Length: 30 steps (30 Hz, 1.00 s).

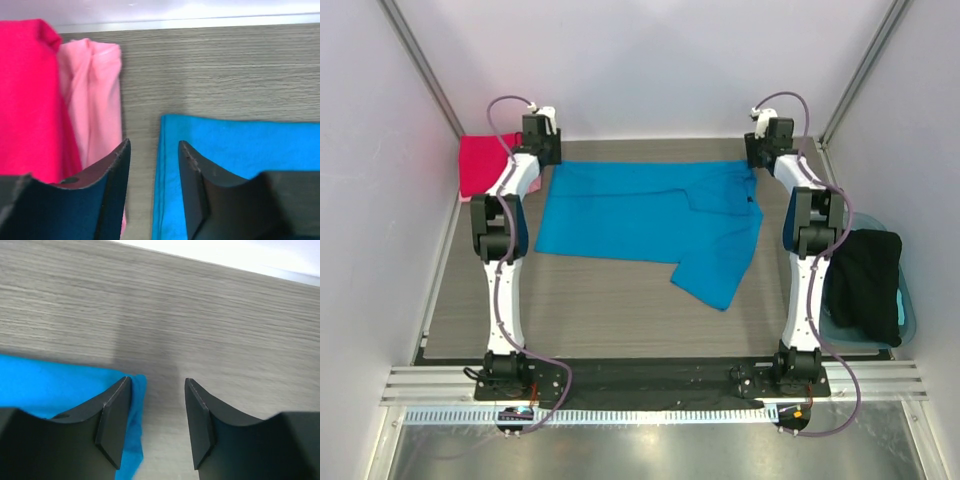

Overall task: Fold and stack the t-shirts
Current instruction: Fold the tshirt

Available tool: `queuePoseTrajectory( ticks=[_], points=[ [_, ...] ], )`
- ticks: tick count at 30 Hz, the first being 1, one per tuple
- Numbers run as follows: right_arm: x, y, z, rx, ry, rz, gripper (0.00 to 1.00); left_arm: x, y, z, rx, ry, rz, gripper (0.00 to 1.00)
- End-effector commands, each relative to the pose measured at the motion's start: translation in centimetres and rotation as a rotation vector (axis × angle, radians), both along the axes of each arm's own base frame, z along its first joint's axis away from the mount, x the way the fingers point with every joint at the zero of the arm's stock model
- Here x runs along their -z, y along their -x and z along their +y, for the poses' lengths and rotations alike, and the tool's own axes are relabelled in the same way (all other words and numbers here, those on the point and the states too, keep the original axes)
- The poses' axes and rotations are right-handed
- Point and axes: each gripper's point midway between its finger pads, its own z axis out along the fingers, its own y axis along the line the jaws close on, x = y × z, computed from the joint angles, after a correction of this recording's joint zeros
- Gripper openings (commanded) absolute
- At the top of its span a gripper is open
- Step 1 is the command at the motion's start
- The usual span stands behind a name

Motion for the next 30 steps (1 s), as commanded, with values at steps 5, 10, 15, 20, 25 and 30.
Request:
queuePoseTrajectory(
  ticks=[5, 10, 15, 20, 25, 30],
  points=[
    [-21.3, 5.5, -3.5, 0.122, 0.106, -0.321, 0.53, -15.2, 3.4, 0.6, -0.027, -0.015, -0.194, 0.49],
    [-18.2, 12.2, -0.7, -0.010, 0.049, -0.165, 0.53, -12.7, 10.9, -2.0, 0.214, -0.018, -0.038, 0.47],
    [-11.2, 20.6, 4.7, -0.284, -0.087, 0.155, 0.49, -8.9, 17.4, -3.4, 0.352, 0.009, 0.148, 0.42],
    [-5.3, 27.4, 7.5, -0.420, -0.111, 0.388, 0.46, -5.5, 22.1, -4.8, 0.403, 0.105, 0.287, 0.40],
    [-2.1, 30.7, 7.7, -0.453, -0.103, 0.482, 0.45, -1.1, 24.8, -4.2, 0.377, 0.102, 0.410, 0.40],
    [0.3, 31.8, 7.3, -0.455, -0.092, 0.552, 0.43, 1.3, 25.0, -3.9, 0.351, 0.108, 0.479, 0.38]
  ],
)
